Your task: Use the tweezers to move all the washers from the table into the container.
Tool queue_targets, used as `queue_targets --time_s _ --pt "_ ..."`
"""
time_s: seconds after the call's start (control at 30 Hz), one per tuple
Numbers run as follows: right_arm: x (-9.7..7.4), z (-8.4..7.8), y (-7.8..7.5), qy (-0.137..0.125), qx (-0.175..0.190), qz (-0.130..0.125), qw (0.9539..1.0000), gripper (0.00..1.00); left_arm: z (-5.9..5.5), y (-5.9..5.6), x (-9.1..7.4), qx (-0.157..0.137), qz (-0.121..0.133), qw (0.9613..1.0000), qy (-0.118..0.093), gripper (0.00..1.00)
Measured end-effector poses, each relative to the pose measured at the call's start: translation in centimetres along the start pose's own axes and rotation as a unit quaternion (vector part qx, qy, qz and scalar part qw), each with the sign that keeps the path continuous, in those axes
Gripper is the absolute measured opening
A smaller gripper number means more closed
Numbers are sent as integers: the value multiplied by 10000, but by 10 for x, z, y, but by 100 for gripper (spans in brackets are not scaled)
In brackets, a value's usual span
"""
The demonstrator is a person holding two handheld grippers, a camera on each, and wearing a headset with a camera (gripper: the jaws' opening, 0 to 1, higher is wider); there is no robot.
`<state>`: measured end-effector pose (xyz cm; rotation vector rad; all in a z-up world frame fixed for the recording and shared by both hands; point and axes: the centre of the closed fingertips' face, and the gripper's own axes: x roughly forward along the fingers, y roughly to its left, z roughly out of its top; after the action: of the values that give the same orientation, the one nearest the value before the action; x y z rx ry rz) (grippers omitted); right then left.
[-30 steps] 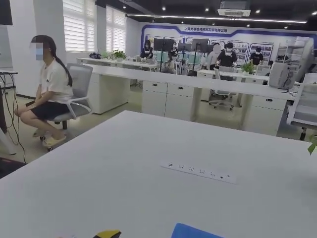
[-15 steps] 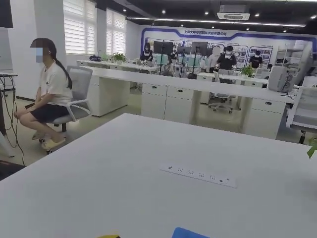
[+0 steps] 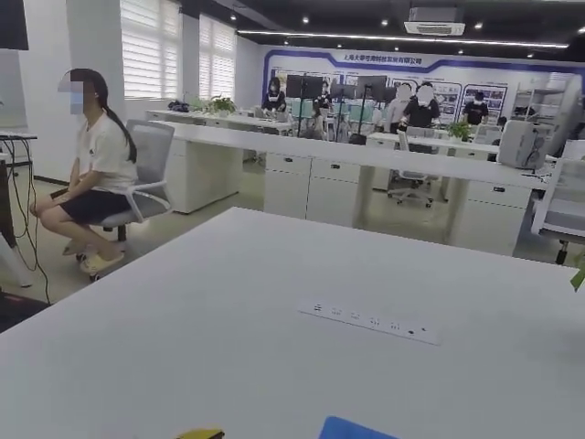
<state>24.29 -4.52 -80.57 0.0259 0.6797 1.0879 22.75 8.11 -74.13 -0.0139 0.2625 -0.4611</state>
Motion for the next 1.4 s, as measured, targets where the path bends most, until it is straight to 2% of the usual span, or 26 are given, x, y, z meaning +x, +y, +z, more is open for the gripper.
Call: queue_targets --time_s 0.23,0.37,0.63,0.87,1.23,1.4 --pt "-15 25 -7 -299 481 -27 9984 3 1 1 0 2 18 10000 -16 86" --pt "-18 43 -13 -536 399 -192 9976 3 1 1 -1 -2 29 10000 -21 86" --pt "-13 73 -28 -745 411 -298 9959 3 0 1 -1 8 30 10000 -15 86" --pt "-5 78 -40 -702 402 -368 9960 3 2 -1 -1 -30 -58 10000 -58 86" --pt "10 73 -73 -502 431 -598 9960 3 1 -2 0 -7 -69 10000 -23 87" --pt "19 64 -82 -297 367 -639 9968 3 0 -1 0 -38 -38 10000 -28 86"
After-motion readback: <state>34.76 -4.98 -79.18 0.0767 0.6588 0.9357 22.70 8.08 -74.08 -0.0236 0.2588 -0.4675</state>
